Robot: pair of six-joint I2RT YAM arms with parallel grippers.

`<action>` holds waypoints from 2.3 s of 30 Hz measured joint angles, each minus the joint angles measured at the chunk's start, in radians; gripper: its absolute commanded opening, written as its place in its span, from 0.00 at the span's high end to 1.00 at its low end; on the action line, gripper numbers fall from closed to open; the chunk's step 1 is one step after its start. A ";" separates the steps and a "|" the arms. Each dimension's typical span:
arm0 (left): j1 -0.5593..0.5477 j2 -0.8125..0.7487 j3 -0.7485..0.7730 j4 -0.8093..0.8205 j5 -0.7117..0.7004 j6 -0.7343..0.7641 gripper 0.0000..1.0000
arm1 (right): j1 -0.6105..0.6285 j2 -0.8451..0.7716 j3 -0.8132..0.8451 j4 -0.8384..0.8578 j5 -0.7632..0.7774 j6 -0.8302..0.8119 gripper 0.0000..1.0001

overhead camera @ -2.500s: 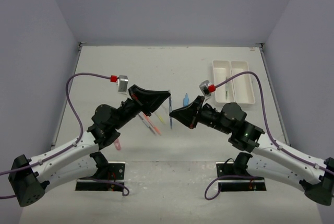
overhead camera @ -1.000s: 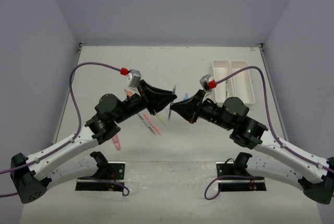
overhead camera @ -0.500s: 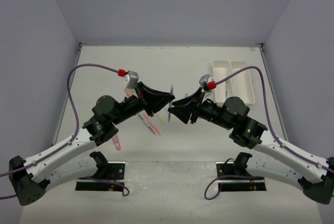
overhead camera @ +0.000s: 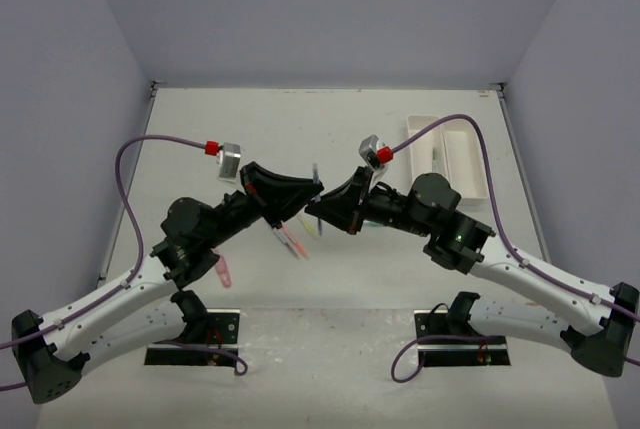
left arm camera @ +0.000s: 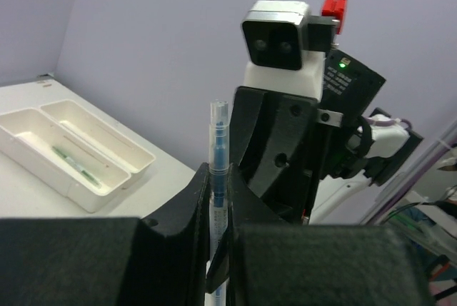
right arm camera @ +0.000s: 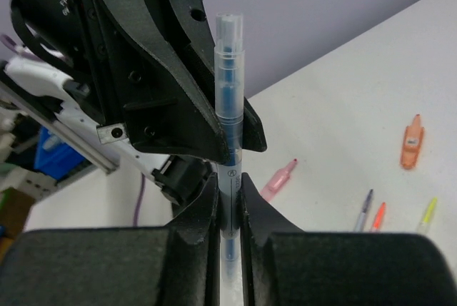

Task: Sort the stationery into containers
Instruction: Close the pen cap on the pen.

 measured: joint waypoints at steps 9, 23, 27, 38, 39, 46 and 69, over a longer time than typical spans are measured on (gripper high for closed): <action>-0.002 -0.006 0.036 -0.062 -0.010 0.022 0.47 | -0.001 0.008 0.021 -0.040 0.001 -0.011 1.00; -0.002 0.052 0.218 -0.262 -0.070 0.107 0.53 | -0.002 -0.030 0.021 -0.145 0.014 -0.037 1.00; -0.002 0.076 0.221 -0.286 -0.061 0.110 0.69 | -0.002 -0.030 0.024 -0.152 0.014 -0.038 1.00; -0.002 0.083 0.211 -0.262 -0.012 0.073 1.00 | -0.001 -0.030 0.059 -0.211 0.033 -0.047 1.00; -0.002 0.083 0.207 -0.252 -0.012 0.069 1.00 | 0.000 -0.030 0.067 -0.223 0.040 -0.049 1.00; -0.003 0.058 0.065 -0.064 -0.048 -0.015 1.00 | 0.007 0.029 0.191 -0.410 0.077 -0.092 1.00; -0.086 0.350 0.584 -0.848 -0.790 -0.031 0.00 | -0.201 0.072 0.126 -0.474 0.266 -0.060 1.00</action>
